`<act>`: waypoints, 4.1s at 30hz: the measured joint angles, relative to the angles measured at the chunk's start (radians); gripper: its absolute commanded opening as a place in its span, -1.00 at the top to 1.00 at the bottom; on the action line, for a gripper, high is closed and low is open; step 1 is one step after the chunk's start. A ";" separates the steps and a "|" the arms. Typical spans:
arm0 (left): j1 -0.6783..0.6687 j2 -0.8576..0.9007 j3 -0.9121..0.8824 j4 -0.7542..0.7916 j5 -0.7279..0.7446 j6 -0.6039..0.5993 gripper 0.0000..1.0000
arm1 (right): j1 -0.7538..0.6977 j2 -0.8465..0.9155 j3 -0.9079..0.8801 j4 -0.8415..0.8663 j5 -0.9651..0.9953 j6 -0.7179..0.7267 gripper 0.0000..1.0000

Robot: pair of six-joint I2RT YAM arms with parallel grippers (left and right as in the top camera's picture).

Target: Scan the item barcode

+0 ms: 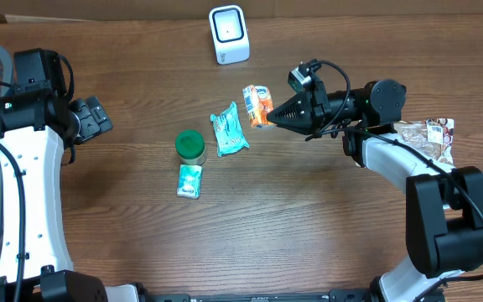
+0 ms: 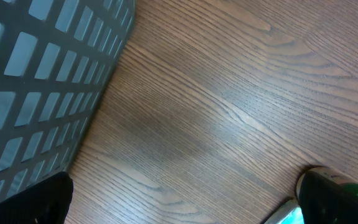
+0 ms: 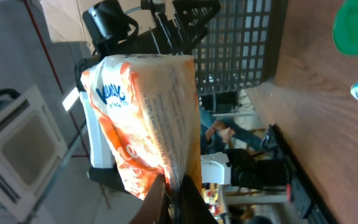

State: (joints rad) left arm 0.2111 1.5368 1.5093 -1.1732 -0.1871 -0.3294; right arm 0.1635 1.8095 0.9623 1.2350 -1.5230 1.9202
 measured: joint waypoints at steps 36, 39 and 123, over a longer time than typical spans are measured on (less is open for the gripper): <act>0.000 0.000 0.000 0.000 0.000 0.000 -0.99 | 0.056 0.000 -0.003 -0.983 0.201 -0.909 0.92; 0.000 0.000 0.000 -0.001 0.000 0.000 -0.99 | 0.056 0.000 0.000 -1.180 0.299 -1.020 0.92; 0.000 0.002 0.000 -0.001 0.000 0.000 -0.99 | 0.351 0.202 1.108 -2.346 1.768 -1.849 0.92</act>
State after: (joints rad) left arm 0.2111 1.5387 1.5089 -1.1744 -0.1867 -0.3294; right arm 0.5144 2.0113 2.0705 -1.1110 0.2447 0.0708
